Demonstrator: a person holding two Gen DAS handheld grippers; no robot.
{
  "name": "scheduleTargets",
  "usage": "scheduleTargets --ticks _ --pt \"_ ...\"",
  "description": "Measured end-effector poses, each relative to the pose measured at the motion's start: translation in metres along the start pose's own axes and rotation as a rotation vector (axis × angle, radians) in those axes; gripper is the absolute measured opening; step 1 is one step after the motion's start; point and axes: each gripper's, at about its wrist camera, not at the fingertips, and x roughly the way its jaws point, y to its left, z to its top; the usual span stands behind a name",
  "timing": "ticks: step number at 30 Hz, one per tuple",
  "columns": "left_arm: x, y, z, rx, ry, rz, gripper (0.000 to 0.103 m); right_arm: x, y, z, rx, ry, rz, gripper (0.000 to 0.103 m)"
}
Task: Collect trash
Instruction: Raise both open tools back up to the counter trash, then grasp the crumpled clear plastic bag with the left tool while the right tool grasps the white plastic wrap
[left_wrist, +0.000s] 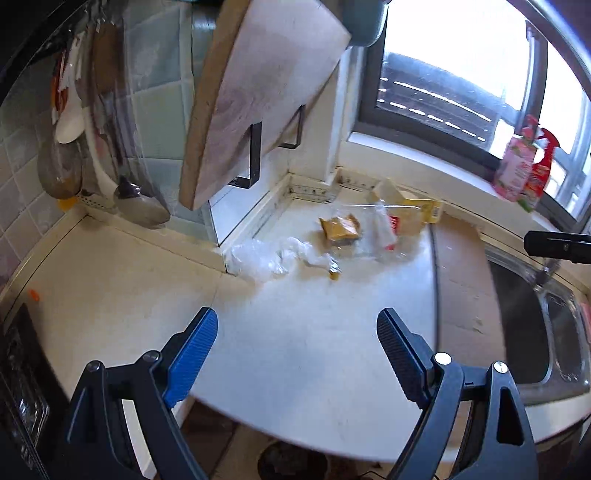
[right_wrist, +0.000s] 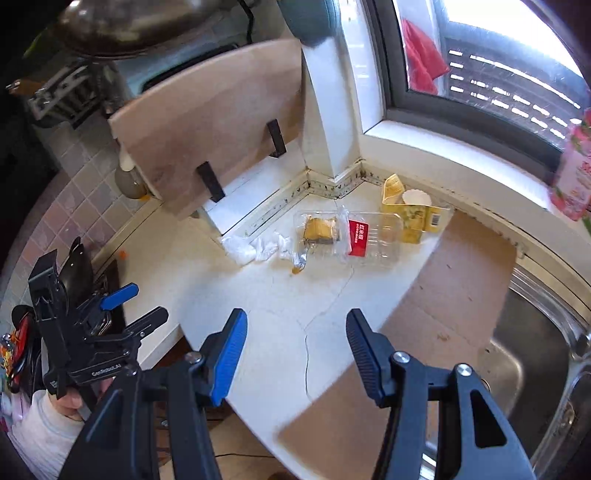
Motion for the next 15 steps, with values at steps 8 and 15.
scheduleTargets --ticks 8,15 --pt "0.114 0.010 0.016 -0.017 -0.005 0.021 0.083 0.104 -0.029 0.018 0.041 0.103 0.103 0.056" --pt "0.171 0.019 0.019 -0.028 0.030 0.082 0.072 0.144 -0.034 0.016 0.044 0.161 0.148 0.056"
